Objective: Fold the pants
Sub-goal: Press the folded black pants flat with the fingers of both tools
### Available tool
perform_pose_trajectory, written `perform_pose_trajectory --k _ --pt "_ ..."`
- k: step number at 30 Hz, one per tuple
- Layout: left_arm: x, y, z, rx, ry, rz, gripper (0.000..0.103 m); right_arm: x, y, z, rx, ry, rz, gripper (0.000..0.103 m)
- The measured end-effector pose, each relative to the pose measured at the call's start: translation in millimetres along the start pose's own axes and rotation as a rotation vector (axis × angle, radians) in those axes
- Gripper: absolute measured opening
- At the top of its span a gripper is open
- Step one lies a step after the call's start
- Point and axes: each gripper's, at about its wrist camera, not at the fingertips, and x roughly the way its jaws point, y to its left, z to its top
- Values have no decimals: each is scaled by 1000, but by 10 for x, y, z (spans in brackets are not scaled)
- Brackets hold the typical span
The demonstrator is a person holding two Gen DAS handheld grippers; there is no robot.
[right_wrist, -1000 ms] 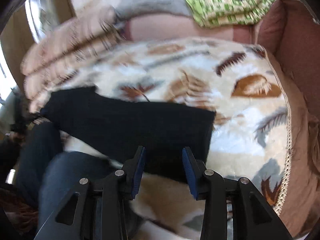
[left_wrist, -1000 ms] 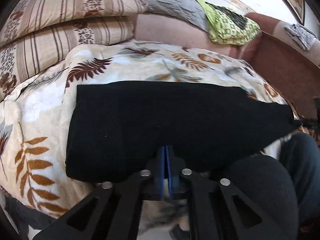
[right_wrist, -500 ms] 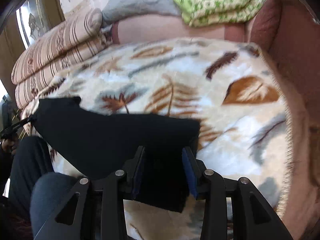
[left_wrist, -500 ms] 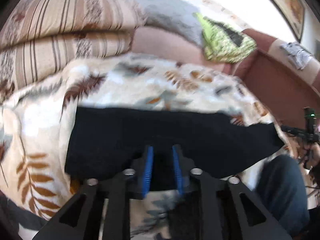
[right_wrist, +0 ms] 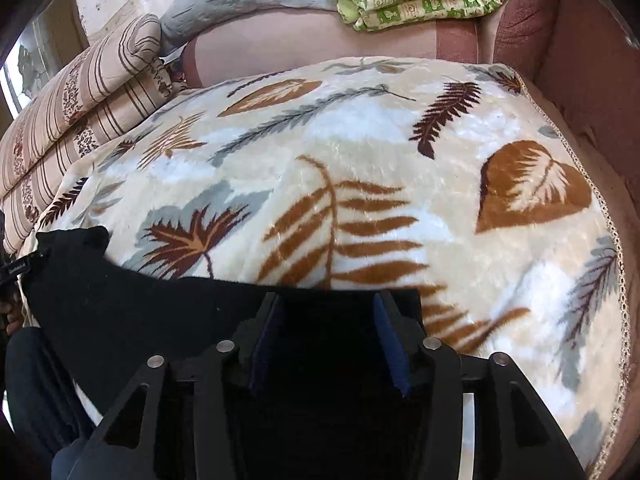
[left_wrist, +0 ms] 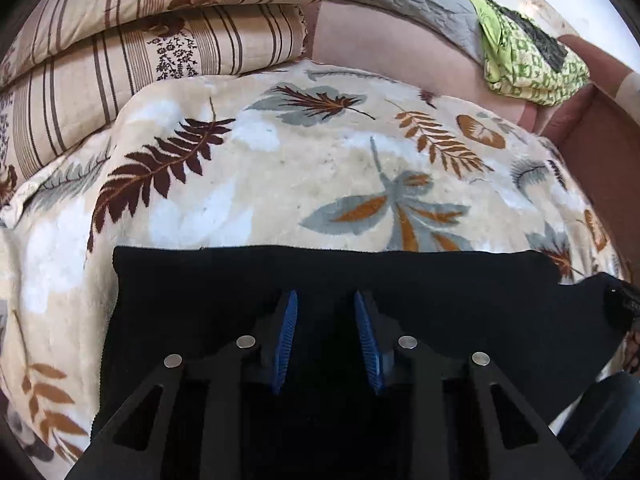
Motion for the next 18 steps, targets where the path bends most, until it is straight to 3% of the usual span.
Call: perform_pose_trajectory --k 4,6,9,13,15,18 --pt "-39 -87 79 -26 10 15 33 -13 10 -16 5 -17 -3 53" --pt "-159 -221 98 -56 2 20 36 -35 23 -23 5 -14 11 59" --pt "-450 -539 144 -31 -69 26 39 -168 86 2 -6 -15 -9 59" --pt "-760 -1082 92 -7 -157 27 60 -540 267 -96 -10 -81 20 65" --pt "-819 -1304 20 0 -189 29 64 -619 389 -171 -28 -53 -12 77" --pt "-732 -1565 -127 30 -215 79 74 -686 532 -233 18 31 -47 77"
